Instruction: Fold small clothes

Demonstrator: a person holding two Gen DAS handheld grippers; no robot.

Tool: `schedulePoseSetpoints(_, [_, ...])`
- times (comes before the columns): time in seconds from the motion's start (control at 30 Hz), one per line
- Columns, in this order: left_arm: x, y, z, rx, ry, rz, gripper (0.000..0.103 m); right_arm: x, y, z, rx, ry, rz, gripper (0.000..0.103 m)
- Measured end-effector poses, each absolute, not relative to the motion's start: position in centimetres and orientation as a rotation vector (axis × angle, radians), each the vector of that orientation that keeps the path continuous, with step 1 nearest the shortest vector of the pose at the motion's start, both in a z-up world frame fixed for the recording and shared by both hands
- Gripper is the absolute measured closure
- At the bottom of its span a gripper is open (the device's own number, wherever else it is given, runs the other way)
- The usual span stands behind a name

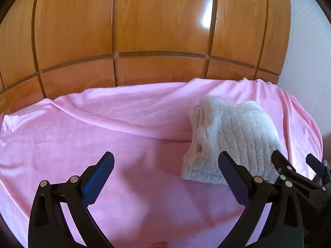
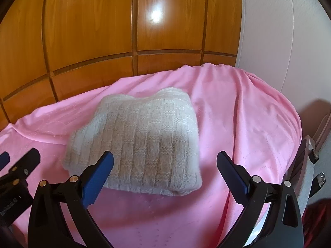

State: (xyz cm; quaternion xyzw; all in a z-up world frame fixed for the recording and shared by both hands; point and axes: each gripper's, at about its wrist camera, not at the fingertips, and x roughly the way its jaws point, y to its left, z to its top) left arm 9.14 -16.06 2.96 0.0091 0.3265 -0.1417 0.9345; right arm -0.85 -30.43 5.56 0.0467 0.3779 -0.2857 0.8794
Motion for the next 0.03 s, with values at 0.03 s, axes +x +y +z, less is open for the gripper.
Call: schedulePoseSetpoints(0.03, [9.23, -16.03, 2.81, 0.014, 0.672, -0.288, 0.003, -0.84, -30.48, 5.59, 0.097, 0.787, -0.597, 0.004])
